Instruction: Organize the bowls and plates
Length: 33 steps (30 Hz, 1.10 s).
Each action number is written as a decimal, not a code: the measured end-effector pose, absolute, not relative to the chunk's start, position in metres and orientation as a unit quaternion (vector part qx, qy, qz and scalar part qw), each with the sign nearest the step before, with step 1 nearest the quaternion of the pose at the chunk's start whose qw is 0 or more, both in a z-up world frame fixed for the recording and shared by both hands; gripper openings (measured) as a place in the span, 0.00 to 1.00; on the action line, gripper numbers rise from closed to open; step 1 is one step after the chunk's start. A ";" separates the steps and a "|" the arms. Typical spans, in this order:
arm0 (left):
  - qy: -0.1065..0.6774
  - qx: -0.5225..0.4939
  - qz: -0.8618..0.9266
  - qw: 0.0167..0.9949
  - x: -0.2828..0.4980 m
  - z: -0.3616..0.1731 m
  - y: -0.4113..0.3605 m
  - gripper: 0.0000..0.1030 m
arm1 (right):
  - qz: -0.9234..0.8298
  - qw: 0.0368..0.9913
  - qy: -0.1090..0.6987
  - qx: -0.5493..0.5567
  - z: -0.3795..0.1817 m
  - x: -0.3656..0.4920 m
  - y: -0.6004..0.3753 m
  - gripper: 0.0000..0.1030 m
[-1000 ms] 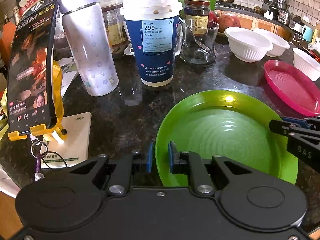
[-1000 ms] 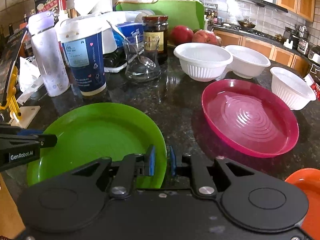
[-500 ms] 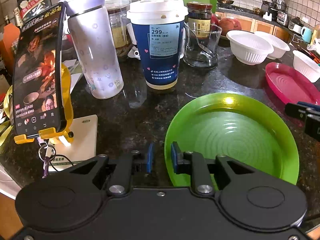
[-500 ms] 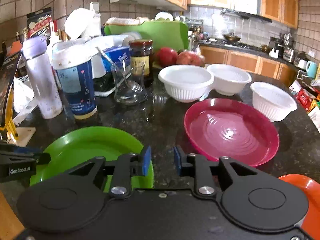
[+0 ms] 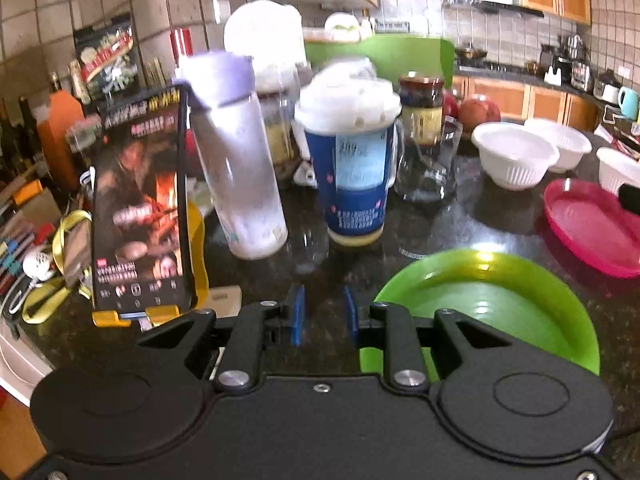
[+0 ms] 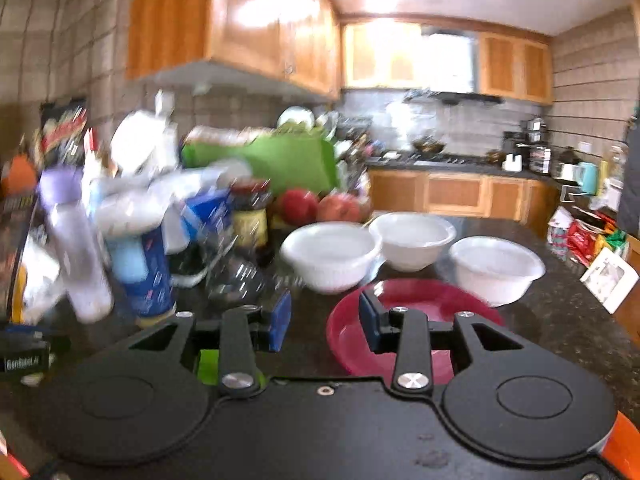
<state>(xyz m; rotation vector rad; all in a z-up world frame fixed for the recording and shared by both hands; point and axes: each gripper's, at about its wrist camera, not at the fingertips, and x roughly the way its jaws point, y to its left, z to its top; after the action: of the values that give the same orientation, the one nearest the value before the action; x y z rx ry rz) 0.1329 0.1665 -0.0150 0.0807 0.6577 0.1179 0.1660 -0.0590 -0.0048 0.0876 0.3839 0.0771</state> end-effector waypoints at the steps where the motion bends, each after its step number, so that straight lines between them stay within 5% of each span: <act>1: 0.318 0.039 0.058 0.946 0.133 -0.013 0.164 0.32 | 0.026 0.982 0.179 0.053 -0.001 0.163 -0.065 0.38; 4: 0.309 0.036 0.051 0.949 0.133 -0.008 0.155 0.32 | -0.022 0.986 0.150 0.063 0.011 0.155 -0.084 0.46; 12: 0.325 0.023 0.017 0.945 0.138 -0.002 0.114 0.32 | -0.052 0.987 0.149 0.020 0.027 0.139 -0.143 0.39; 23: 0.374 0.028 -0.095 0.922 0.134 -0.003 0.025 0.32 | -0.024 0.964 0.267 0.005 0.017 0.110 -0.240 0.38; 33: 0.421 0.042 -0.161 0.892 0.128 -0.015 -0.025 0.32 | -0.002 0.929 0.369 0.033 -0.031 0.109 -0.292 0.24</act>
<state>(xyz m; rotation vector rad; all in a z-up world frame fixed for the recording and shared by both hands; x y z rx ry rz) 0.1277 -0.0250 -0.0148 0.0865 0.8737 -0.3342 0.1087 -0.2924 -0.0310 0.0685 0.7550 -0.0048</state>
